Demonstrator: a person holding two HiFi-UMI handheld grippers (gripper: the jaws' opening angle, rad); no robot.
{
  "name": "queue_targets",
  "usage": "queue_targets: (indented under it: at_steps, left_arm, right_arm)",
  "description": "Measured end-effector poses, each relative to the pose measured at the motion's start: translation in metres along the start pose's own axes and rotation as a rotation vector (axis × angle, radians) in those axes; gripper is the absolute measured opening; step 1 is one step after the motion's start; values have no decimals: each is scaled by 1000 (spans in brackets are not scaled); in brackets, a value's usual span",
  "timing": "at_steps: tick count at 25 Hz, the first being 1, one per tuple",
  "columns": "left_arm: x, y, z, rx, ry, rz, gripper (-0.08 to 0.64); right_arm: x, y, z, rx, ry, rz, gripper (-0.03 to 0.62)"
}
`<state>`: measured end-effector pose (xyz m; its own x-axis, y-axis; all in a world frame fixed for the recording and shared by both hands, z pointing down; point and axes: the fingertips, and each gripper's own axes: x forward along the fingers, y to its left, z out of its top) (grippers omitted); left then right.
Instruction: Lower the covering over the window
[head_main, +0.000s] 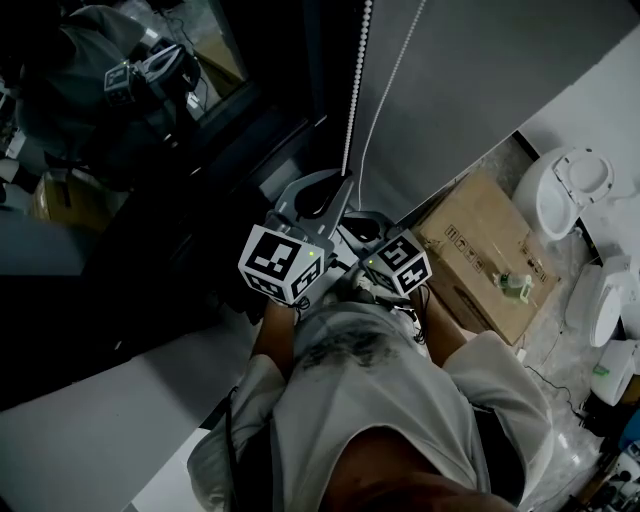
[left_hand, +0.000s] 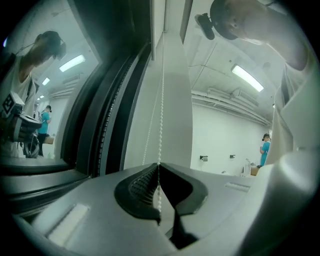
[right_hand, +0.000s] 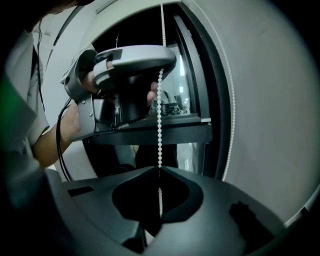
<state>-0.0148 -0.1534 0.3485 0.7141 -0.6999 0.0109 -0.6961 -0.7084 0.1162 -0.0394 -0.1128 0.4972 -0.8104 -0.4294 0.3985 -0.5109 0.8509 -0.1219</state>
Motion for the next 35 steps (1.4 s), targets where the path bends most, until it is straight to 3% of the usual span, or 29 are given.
queue_targets:
  at_steps: [3,7,10,20,27,30,35]
  left_arm:
    - [-2,0,0,5,-1,3,17]
    - [-3,3,0,7,-1,8,17]
    - [-3,4,0,10,-1,11,17]
    - [-2,-2,1,17,2,-1,17]
    - [-1,-9,-1,19,4,-18,17]
    - [-1,-10,-1,18,4,-20,17]
    - [-1,-8,-4,20,14,-11,17]
  right_arm:
    - [-10,-2,13,-9,-42,-6,18]
    - [-36,-1,58,-18,-171,29,22]
    - [-60,4,97,-48,-260,72,99]
    - [-109,-6,225,-169,-564,24,104]
    - [-115,-6,269,-225,-641,46,103]
    - [-114,-5,274,-242,-646,37,34]
    - [-111,-6,271,-227,-625,31,20]
